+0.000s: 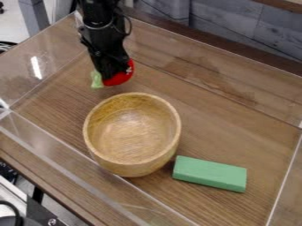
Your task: Move the red fruit to the left
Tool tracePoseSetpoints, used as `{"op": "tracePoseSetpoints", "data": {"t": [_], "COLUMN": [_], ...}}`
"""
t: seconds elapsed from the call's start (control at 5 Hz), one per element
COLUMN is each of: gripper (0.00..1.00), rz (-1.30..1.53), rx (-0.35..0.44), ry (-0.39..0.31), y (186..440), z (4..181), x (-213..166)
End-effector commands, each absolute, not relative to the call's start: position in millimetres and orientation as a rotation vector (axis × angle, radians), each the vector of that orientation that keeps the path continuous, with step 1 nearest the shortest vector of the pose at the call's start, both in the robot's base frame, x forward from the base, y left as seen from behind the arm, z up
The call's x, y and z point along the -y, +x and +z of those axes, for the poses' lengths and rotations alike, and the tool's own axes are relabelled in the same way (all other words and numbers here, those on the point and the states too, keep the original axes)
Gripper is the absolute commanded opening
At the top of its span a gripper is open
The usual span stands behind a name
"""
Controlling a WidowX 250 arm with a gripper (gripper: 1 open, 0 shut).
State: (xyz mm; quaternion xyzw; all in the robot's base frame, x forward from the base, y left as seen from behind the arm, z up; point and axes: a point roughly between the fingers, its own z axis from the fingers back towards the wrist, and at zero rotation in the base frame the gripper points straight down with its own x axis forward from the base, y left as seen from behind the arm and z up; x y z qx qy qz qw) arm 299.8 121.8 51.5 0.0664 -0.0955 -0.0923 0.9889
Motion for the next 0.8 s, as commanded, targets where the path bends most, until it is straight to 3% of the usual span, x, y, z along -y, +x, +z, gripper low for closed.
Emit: {"op": "tracePoseSetpoints", "data": {"t": [0.0, 0.2, 0.4, 0.6], "gripper": [0.00, 0.00, 1.00, 1.00], "rz": [-0.234, -0.209, -0.180, -0.134], "rx": [0.256, 0.261, 0.267, 0.272], "ry": [0.148, 0.140, 0.129, 0.120], "y": [320.1, 324.0, 325.9, 322.2], "z": [59.7, 55.5, 53.5, 52.8], "x": [-130.2, -136.9, -142.2, -146.8]}}
